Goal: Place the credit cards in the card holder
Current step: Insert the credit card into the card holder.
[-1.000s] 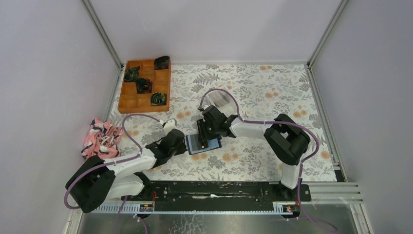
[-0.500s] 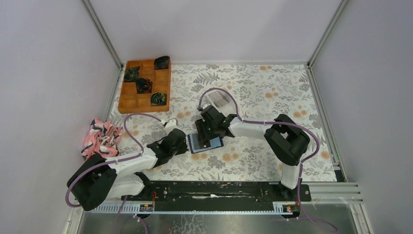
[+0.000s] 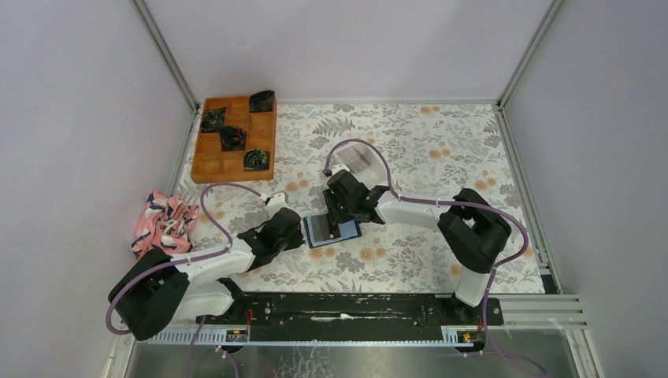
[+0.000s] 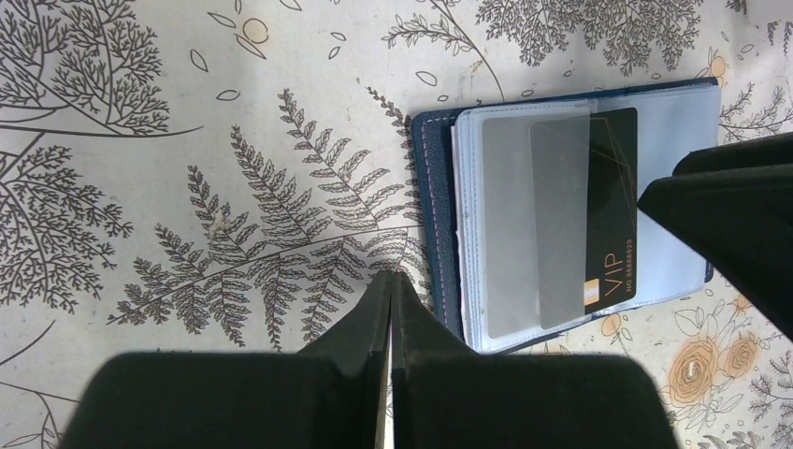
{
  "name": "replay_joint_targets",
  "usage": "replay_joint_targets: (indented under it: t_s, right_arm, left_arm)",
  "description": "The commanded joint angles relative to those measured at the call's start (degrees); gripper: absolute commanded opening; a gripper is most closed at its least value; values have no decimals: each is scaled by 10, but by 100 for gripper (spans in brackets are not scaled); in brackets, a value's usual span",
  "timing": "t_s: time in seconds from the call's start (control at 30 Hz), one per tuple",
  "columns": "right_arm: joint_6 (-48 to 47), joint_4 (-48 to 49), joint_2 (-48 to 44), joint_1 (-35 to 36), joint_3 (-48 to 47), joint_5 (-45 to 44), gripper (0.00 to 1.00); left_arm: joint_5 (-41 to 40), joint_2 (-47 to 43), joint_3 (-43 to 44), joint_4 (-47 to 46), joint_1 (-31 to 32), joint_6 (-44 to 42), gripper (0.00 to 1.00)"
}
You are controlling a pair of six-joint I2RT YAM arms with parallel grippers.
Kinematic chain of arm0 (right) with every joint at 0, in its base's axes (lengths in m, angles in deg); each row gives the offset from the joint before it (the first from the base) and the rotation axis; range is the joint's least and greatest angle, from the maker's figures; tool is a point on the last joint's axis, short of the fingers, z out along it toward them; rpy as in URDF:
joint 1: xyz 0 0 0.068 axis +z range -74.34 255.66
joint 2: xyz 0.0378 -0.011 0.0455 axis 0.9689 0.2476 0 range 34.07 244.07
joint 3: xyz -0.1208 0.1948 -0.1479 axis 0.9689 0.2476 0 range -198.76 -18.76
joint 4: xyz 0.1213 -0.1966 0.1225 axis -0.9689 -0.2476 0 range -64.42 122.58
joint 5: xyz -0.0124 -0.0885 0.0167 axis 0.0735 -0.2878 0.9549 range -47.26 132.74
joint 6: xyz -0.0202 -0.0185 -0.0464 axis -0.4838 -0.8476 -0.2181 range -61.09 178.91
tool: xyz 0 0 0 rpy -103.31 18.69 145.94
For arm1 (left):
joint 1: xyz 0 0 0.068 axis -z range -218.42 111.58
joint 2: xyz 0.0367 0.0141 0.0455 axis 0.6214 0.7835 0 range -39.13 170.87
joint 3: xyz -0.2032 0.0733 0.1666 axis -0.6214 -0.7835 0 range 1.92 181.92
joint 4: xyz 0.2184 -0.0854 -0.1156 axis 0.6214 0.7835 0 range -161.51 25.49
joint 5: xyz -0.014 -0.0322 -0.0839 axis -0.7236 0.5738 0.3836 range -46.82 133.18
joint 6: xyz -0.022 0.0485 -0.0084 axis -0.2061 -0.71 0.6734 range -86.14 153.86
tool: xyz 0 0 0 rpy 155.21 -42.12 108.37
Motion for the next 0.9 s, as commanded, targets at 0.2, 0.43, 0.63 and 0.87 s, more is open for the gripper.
replay_joint_targets:
  t_s: [0.2, 0.43, 0.63, 0.87]
  right_arm:
    - [-5, 11, -17, 4, 9, -49, 5]
    - [-1, 18, -8, 4, 22, -58, 0]
    - [1, 17, 4, 4, 24, -59, 0]
    - [8, 26, 14, 4, 35, -48, 0]
  left_arm:
    - [3, 12, 6, 2, 4, 1, 0]
    - [4, 14, 9, 1, 4, -2, 0]
    - [6, 16, 11, 2, 4, -2, 0]
    - [7, 19, 12, 0, 5, -2, 0]
